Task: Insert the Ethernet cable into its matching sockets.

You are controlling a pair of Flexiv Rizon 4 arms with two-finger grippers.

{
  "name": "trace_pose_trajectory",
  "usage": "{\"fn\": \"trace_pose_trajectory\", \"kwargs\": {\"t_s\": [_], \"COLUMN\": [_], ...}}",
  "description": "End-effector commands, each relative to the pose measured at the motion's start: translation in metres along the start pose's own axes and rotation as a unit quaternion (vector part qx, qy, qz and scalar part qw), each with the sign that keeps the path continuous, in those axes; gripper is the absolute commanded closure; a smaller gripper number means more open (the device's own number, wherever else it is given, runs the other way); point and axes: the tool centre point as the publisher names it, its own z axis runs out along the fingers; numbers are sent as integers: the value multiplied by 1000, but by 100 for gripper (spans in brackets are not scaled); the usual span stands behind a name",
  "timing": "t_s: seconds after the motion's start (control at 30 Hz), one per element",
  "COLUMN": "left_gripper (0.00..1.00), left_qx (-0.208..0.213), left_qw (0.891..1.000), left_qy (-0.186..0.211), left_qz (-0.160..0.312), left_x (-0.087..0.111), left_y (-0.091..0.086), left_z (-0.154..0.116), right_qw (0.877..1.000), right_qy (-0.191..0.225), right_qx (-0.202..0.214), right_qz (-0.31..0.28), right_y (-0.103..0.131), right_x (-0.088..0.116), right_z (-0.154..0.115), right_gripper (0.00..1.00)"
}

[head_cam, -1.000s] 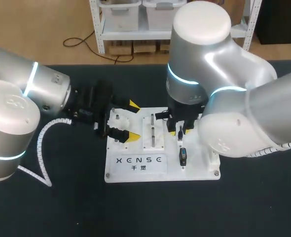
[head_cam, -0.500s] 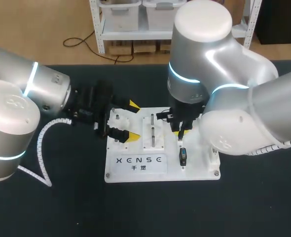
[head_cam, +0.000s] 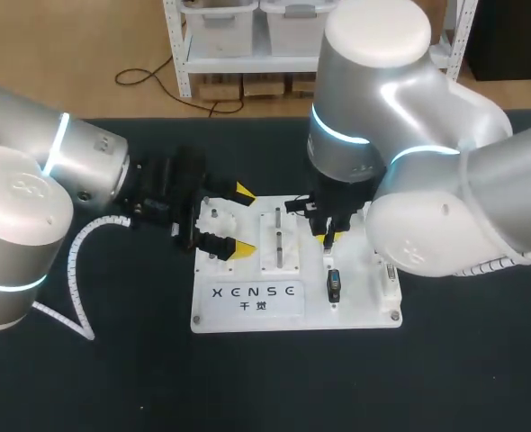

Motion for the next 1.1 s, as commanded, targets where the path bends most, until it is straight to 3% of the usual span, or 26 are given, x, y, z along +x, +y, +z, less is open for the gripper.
{"fn": "trace_pose_trajectory", "kwargs": {"t_s": [0.03, 0.23, 0.7, 1.1], "left_gripper": [0, 0, 0, 0], "left_qx": [0, 0, 0, 0], "left_qw": [1000, 1000, 1000, 1000], "left_qy": [-1, -1, -1, -1], "left_qz": [1, 1, 1, 1], "left_x": [1, 1, 1, 1], "left_y": [1, 1, 1, 1], "left_z": [0, 0, 0, 0], "right_qw": [1000, 1000, 999, 998], "right_qy": [4, 2, 1, 8], "right_qx": [-4, -3, 25, 31], "right_qz": [-1, -6, 37, 46], "right_y": [-3, -14, -64, -76], "right_x": [0, -2, 4, 12], "right_z": [-10, -19, -21, -17], "right_gripper": [100, 100, 100, 100]}}
